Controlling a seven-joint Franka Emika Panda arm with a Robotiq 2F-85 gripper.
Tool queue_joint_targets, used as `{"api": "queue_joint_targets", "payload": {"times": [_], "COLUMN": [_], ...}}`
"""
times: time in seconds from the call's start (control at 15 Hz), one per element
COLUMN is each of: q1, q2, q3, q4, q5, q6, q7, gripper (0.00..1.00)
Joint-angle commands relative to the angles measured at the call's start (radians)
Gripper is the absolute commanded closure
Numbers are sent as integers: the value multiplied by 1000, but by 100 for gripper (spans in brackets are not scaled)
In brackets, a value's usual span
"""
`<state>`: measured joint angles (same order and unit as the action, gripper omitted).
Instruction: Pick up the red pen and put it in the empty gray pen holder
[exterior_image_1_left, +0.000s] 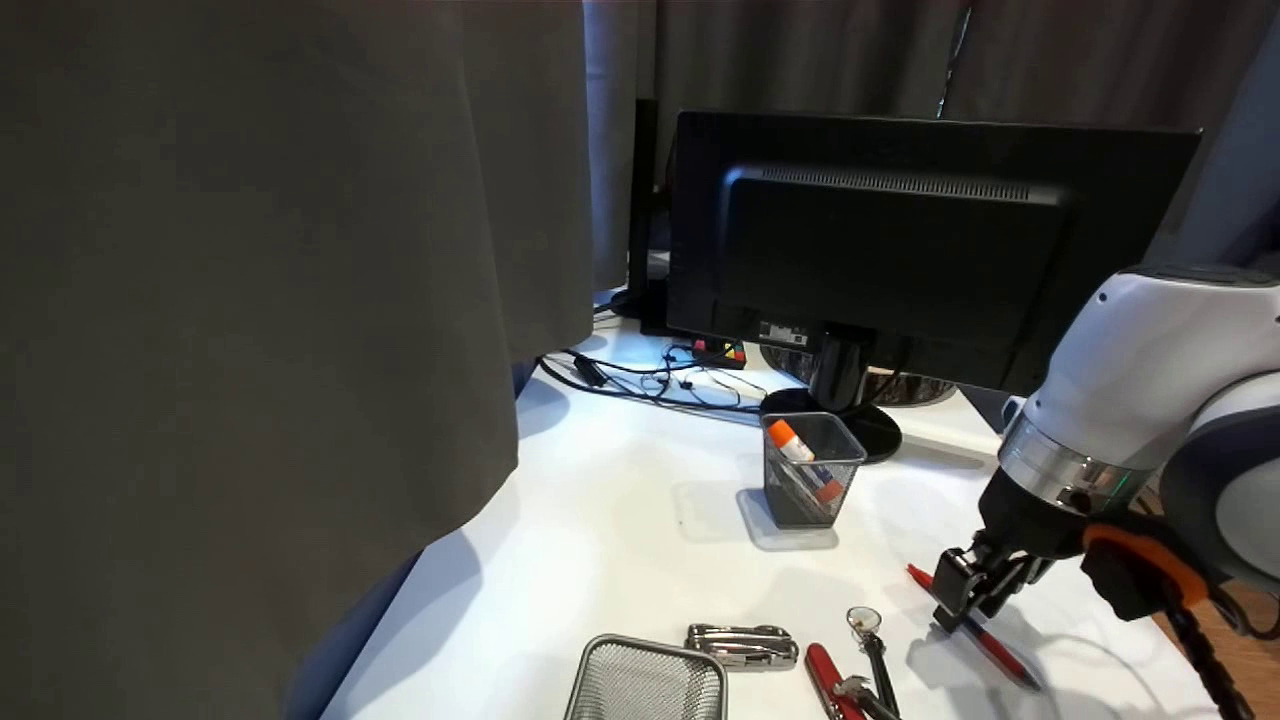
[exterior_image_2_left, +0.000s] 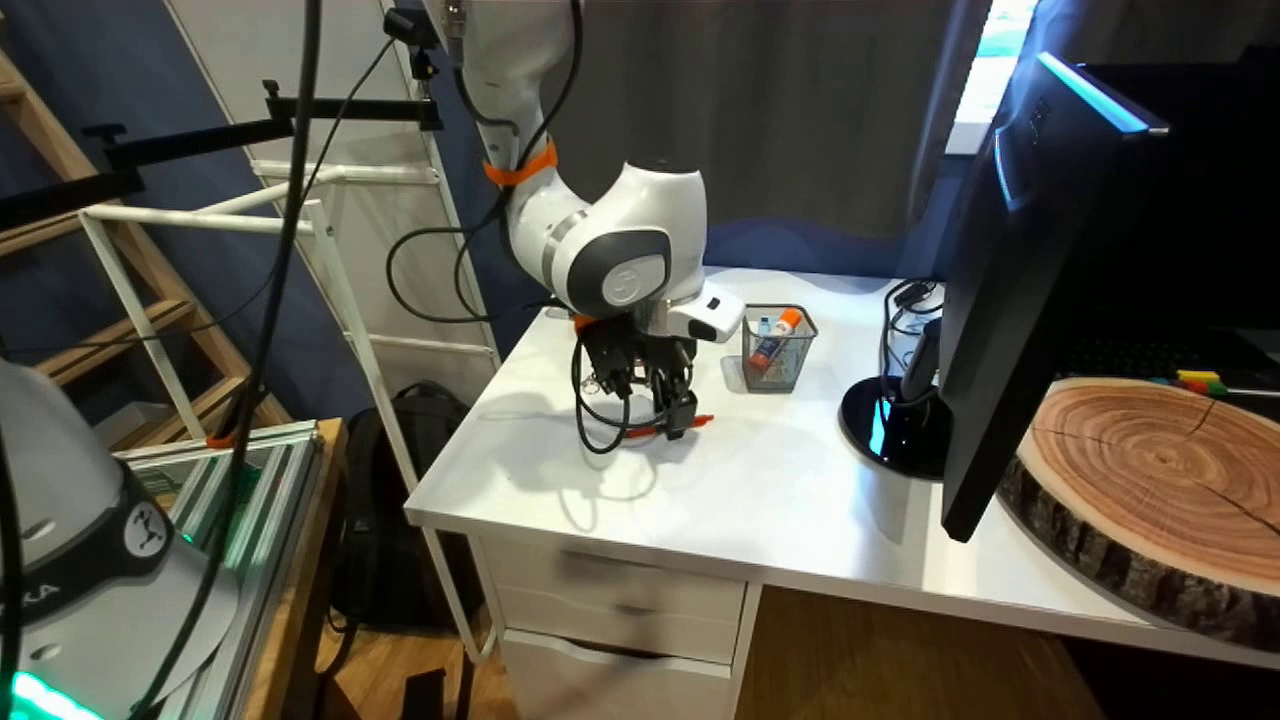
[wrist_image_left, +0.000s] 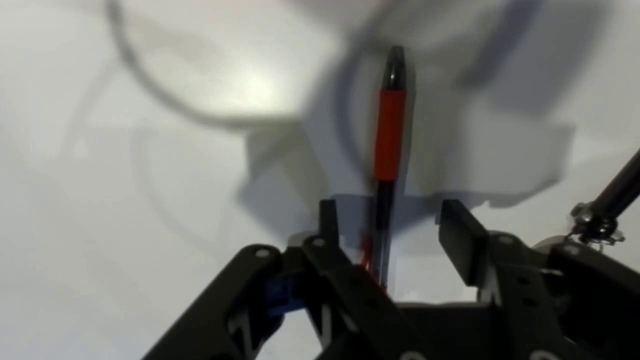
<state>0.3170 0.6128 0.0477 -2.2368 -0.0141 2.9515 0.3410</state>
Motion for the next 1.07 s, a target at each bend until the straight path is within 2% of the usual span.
{"api": "queue_joint_targets", "payload": {"times": [0.0,0.2,0.33,0.47,0.53,0.93,1.0], "q1": [14,39,35,40,0,10,1], "q2": [28,21,-2,-66,-126,-446,-312], "q3": [-9,-40,-38,-41,5,27,29], "q4": [29,25,9,-27,-64,-217,-118], "q5": [30,21,21,10,10,-84,-55], "q6": [3,-8,-3,12,24,51,38], "q7": [-14,-1,-10,-21,-73,-236,-197], "gripper": [75,95,100,97,97,97,88]}}
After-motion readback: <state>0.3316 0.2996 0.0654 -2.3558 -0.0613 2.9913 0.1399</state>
